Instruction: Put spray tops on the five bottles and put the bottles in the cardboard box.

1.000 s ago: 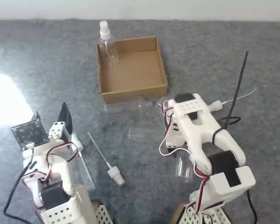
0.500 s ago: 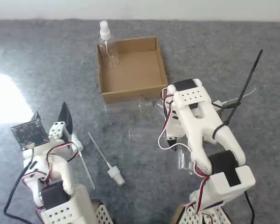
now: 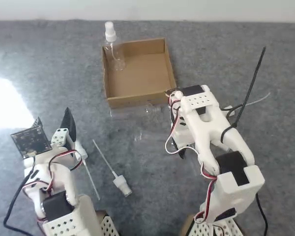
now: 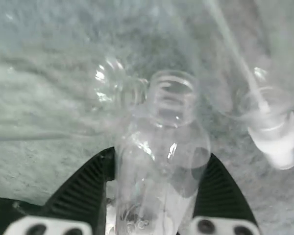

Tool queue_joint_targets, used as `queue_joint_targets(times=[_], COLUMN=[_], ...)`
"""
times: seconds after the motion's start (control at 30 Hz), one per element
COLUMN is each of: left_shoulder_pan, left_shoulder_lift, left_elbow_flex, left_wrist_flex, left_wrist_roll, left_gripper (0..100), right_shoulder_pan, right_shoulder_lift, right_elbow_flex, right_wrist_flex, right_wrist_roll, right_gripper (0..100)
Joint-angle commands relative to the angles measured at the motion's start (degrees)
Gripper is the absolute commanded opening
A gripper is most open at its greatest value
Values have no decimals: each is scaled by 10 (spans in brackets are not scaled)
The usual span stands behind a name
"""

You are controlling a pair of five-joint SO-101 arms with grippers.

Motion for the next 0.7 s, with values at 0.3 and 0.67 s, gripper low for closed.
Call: queue_joint_targets(times=[0.3,0.67], left_shoulder_pan=[-1,-1], left_shoulder_lift=[-11,-11], left_elbow_flex=[-7,-7], left_wrist_flex=[-15,-15], left_wrist_roll=[4,4], left_gripper=[261,261], right_shoulder_pan=[14,14], right_shoulder_lift=[42,42], right_elbow_flex=[-32,-33], right_wrist_flex=[0,0], right_wrist_roll=[-27,-27], right_gripper=[262,157])
